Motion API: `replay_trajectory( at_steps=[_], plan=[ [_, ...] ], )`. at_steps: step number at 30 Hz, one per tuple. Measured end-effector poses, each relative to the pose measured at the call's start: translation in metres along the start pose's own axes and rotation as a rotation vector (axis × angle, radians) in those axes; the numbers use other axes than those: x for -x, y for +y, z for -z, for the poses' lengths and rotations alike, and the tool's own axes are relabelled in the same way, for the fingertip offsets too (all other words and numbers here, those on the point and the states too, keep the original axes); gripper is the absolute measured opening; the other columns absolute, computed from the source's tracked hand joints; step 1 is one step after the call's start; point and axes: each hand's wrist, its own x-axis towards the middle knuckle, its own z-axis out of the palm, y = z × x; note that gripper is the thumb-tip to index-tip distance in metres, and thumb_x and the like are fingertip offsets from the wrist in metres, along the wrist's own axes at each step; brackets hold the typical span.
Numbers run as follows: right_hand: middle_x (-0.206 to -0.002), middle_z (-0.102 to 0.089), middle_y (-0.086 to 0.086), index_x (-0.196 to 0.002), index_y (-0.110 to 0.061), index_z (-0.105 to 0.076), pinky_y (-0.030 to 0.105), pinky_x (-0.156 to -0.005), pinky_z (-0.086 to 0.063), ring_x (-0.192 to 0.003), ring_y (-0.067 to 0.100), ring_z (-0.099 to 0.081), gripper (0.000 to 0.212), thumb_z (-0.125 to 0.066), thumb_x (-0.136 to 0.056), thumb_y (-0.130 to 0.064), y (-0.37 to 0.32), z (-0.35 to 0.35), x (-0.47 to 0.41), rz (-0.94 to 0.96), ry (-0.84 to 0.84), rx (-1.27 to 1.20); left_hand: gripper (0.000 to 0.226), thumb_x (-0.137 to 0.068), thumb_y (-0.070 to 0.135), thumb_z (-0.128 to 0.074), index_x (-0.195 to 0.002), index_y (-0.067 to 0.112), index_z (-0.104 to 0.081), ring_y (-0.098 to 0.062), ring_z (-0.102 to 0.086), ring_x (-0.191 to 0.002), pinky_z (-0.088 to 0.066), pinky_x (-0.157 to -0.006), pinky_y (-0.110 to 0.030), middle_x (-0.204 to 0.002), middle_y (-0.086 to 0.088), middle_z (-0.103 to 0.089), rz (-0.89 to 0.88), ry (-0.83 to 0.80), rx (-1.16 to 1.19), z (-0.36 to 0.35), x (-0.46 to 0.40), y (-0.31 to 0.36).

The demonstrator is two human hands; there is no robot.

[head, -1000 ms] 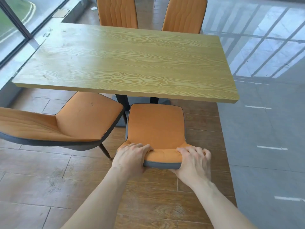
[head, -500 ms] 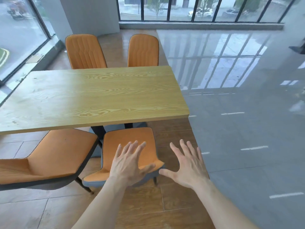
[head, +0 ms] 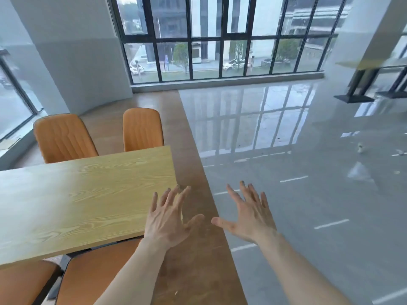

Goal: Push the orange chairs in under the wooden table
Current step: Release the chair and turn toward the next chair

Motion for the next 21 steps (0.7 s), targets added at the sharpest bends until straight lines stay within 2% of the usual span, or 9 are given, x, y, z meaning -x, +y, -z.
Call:
replay_trajectory(
  at_steps=[4,9,13,18,21],
  plan=[
    [-0.171,0.015,0.002,-0.159,-0.043,0.009,0.056,-0.125,0.005,-0.156,0.025,0.015,0.119,-0.028,-0.064,-0.105,0.044,0.031,-0.065,0.010,0.046,0.001,0.090,-0.080,0.091,-0.018,-0.154,0.045,0.000,-0.021,-0.004,-0.152,0.005,-0.122,-0.049,-0.167,0.003,-0.011,-0.002,0.044,-0.009,-0.006,-0.081,0.028],
    [-0.170,0.018,0.000,-0.159,-0.044,0.009,0.054,-0.125,0.008,-0.156,0.023,0.018,0.127,-0.012,-0.052,-0.110,0.084,0.051,-0.179,0.028,0.118,-0.011,0.089,-0.082,0.090,-0.025,-0.154,0.045,0.000,-0.022,-0.004,-0.152,0.004,-0.123,-0.050,-0.166,0.003,-0.012,-0.003,0.084,-0.015,-0.030,-0.201,0.034],
    [-0.170,0.018,0.000,-0.159,-0.044,0.009,0.054,-0.125,0.009,-0.156,0.023,0.018,0.125,-0.015,-0.055,-0.109,0.108,0.074,-0.291,0.033,0.128,0.038,0.090,-0.080,0.090,-0.024,-0.154,0.045,0.000,-0.022,-0.001,-0.152,0.004,-0.122,-0.050,-0.167,0.002,-0.010,0.023,0.091,0.020,-0.038,-0.315,0.025],
    [-0.170,0.019,-0.001,-0.158,-0.044,0.012,0.052,-0.124,0.010,-0.155,0.023,0.019,0.126,-0.010,-0.053,-0.109,0.128,0.109,-0.425,0.032,0.151,0.052,0.092,-0.079,0.090,-0.024,-0.154,0.044,0.000,-0.022,0.001,-0.152,0.006,-0.122,-0.052,-0.167,0.001,-0.010,0.054,0.120,0.009,-0.030,-0.455,0.005],
    [-0.170,0.020,-0.001,-0.158,-0.044,0.012,0.053,-0.125,0.010,-0.155,0.022,0.020,0.122,-0.016,-0.058,-0.108,0.139,0.120,-0.497,0.032,0.140,0.041,0.093,-0.078,0.091,-0.020,-0.154,0.044,0.001,-0.023,0.001,-0.152,0.005,-0.122,-0.053,-0.167,0.001,-0.008,0.061,0.132,-0.009,-0.032,-0.528,-0.005]
  ],
)
